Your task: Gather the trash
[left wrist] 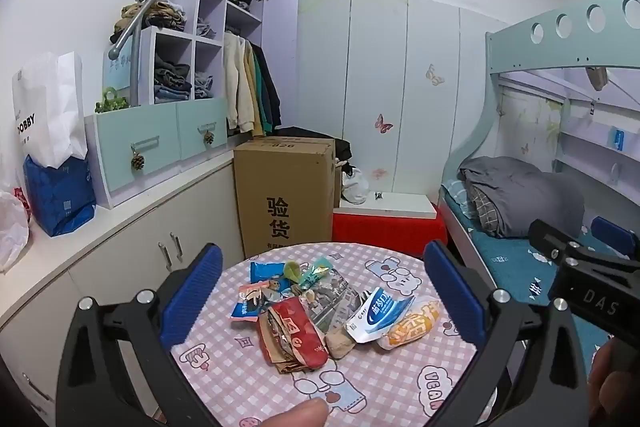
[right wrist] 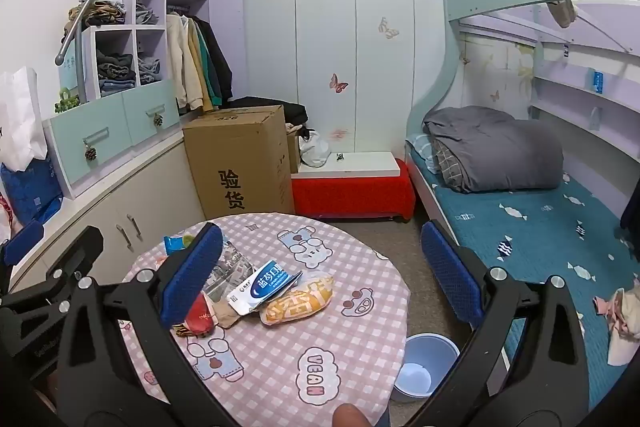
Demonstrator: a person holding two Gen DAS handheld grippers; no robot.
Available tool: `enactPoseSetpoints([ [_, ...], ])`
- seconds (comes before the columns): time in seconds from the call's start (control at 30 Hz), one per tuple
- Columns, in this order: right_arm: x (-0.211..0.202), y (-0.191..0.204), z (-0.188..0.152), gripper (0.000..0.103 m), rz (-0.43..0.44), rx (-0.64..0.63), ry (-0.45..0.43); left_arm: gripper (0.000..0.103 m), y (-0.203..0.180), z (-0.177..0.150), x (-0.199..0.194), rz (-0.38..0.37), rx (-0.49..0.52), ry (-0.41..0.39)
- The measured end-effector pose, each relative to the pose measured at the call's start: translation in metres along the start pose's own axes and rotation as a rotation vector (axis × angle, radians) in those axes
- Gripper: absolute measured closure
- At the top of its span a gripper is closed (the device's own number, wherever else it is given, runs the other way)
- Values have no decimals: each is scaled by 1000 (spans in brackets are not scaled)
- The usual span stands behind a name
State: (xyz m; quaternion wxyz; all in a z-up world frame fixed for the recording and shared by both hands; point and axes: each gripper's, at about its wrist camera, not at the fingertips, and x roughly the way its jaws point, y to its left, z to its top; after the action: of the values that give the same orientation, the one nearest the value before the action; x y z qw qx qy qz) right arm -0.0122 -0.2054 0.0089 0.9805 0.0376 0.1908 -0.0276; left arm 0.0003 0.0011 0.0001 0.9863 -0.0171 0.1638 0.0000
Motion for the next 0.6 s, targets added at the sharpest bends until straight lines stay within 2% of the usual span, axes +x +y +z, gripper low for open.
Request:
enactPoseSetpoints([
  [0.1,0,0,0,6,2,2,-3,4,-3,0,-1,13,33,-15],
  [0.5,2,1,-1,6,2,5,6,4,-7,15,0,19,35,2],
  [0.6,8,-3,2,6,4,10,6,4,-3,2,7,14,30,-1],
])
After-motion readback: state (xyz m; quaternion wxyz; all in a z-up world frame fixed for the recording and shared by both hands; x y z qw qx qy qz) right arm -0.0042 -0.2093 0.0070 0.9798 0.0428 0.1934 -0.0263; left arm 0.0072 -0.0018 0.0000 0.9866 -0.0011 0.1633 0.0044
